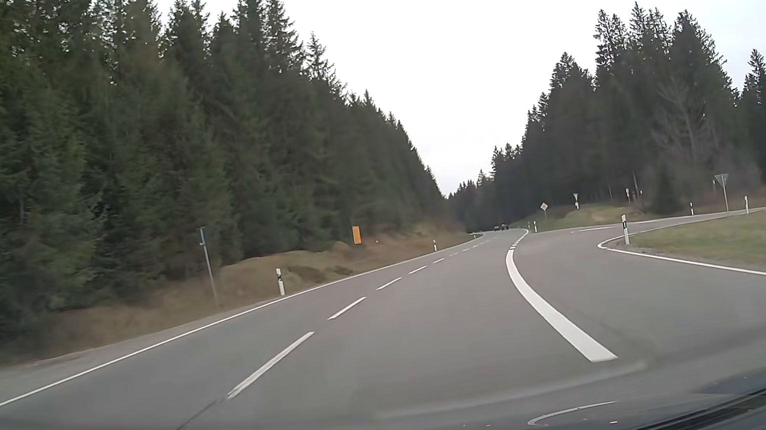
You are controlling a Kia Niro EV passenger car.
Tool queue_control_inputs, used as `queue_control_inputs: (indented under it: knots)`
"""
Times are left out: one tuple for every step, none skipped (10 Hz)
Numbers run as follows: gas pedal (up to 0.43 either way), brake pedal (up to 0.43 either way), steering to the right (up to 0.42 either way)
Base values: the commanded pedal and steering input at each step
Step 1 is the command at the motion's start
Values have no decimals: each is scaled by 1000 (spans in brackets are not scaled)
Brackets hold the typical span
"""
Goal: Follow the waypoints while adhering to traffic rules and regulations
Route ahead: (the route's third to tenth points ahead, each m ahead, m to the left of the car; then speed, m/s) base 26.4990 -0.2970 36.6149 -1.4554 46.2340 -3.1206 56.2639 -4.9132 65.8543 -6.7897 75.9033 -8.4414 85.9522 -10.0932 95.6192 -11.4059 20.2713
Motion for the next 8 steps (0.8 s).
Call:
queue_control_inputs:
  knots:
    - [197,0,27]
    - [209,0,29]
    - [209,0,30]
    - [228,0,30]
    - [228,0,30]
    - [228,0,31]
    - [228,0,31]
    - [228,0,30]
